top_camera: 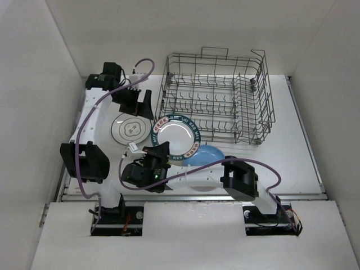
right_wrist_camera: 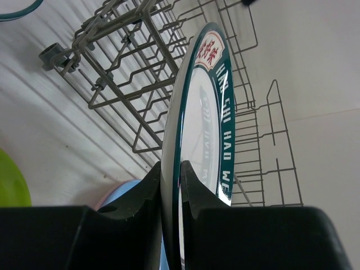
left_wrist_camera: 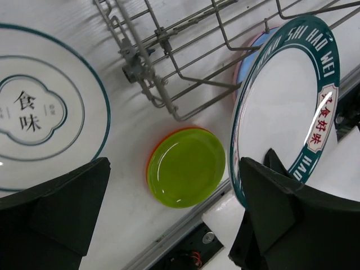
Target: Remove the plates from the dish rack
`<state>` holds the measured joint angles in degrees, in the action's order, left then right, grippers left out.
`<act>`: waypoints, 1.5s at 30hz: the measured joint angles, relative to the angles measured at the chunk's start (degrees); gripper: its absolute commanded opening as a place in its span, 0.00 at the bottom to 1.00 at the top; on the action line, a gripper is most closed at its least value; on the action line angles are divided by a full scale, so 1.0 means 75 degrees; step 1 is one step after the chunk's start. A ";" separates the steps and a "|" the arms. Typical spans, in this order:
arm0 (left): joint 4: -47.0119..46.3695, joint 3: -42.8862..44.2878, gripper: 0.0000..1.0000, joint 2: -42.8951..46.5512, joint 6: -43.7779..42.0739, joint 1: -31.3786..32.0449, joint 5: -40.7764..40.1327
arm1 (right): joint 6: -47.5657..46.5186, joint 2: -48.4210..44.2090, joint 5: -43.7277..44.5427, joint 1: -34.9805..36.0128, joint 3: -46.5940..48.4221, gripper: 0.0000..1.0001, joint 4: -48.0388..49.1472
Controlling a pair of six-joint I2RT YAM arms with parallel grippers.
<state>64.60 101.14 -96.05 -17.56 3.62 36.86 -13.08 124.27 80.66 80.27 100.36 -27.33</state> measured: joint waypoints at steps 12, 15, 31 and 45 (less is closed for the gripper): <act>0.0058 -0.0093 0.53 -0.0755 -0.0344 0.1609 -0.0530 | 0.0000 0.0000 0.0073 0.0000 -0.0064 0.00 0.0102; 0.0181 -0.0300 0.14 -0.0758 -0.0300 0.1612 -0.0221 | -0.0096 0.0017 0.0052 -0.0003 -0.0122 0.00 0.0073; 0.0312 -0.0341 0.00 -0.0568 -0.0213 0.1652 0.0181 | 0.0842 0.0012 0.0128 -0.0111 -0.0504 1.00 0.0242; 0.0548 0.0166 0.00 -0.0571 0.0143 0.1276 0.0271 | 0.2425 -0.3287 -0.4336 -0.0090 -0.1323 1.00 -0.0347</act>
<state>68.71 102.39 -100.33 -16.49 13.19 38.89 5.10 99.61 48.14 79.59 90.43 -29.93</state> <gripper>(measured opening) 0.061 0.999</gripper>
